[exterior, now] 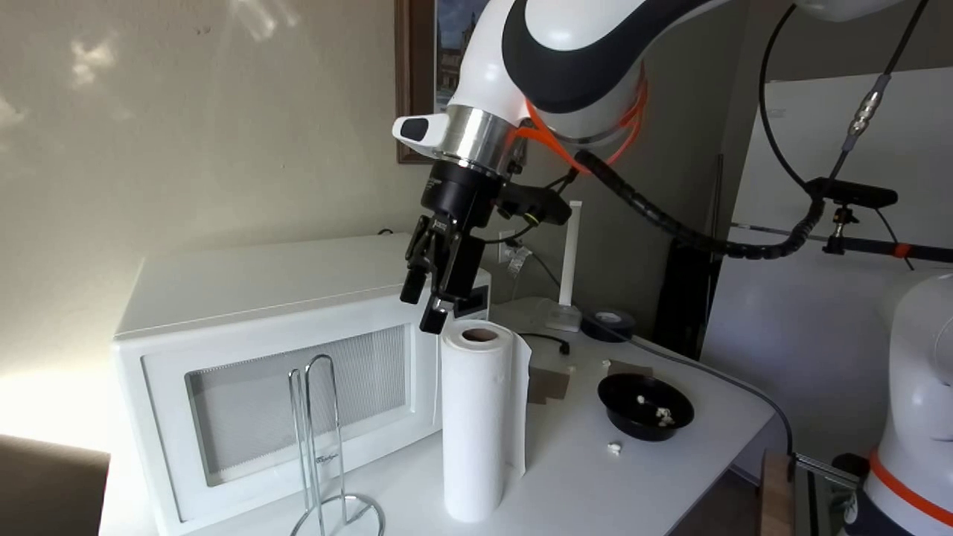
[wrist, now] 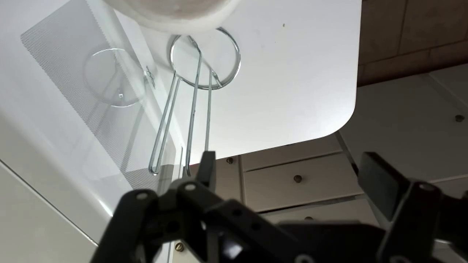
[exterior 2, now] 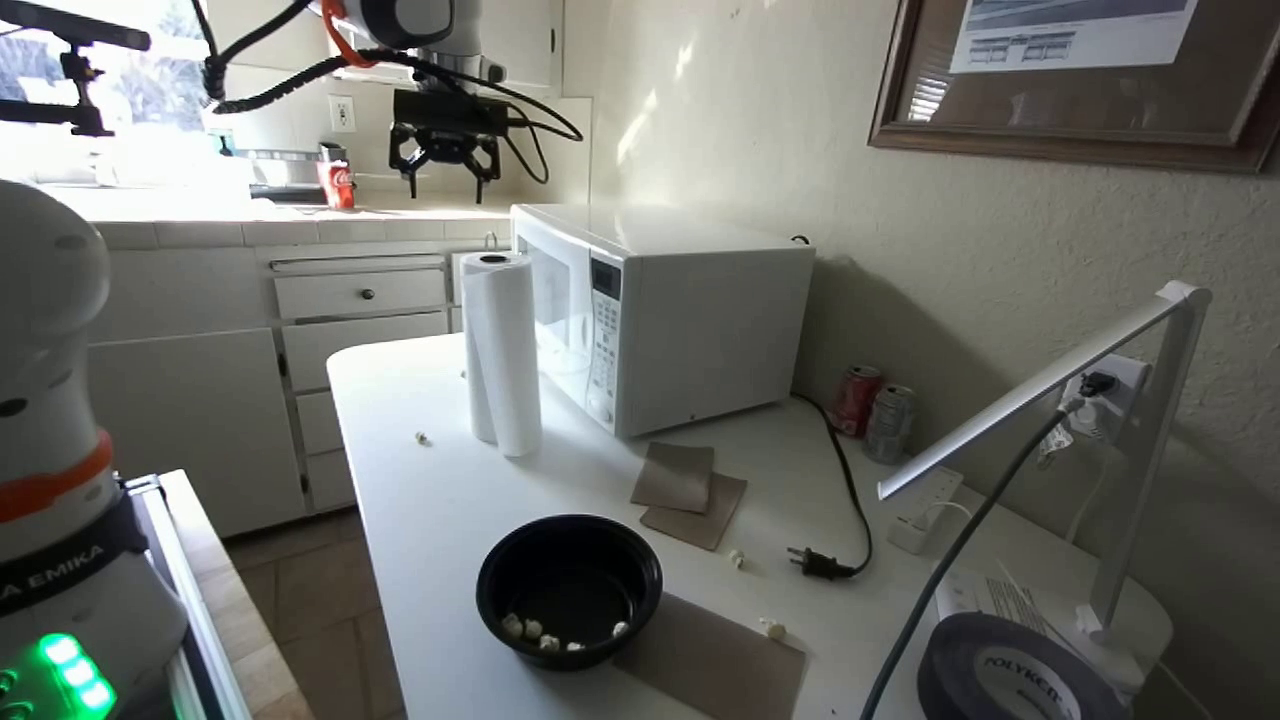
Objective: Pick up the silver kitchen paper stand and move it a little forward on the kitchen counter, pick up the white kitchen paper and put it on the silver kitchen paper stand
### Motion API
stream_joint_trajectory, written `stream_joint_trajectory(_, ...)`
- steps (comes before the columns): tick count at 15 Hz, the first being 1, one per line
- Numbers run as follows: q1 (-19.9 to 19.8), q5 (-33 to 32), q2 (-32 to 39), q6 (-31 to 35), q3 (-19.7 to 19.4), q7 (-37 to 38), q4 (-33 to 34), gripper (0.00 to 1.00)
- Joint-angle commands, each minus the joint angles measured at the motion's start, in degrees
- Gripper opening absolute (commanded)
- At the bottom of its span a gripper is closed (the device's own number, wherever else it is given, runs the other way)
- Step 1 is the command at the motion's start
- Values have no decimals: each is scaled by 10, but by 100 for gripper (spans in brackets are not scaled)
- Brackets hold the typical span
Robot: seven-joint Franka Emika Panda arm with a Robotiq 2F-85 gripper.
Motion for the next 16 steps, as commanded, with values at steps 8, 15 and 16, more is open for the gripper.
stream_joint_trajectory(8,-43,39,157,79,50,-60,93,100)
stream_joint_trajectory(15,-76,42,204,95,89,-82,124,82)
stream_joint_trajectory(16,-80,42,208,96,93,-84,126,78)
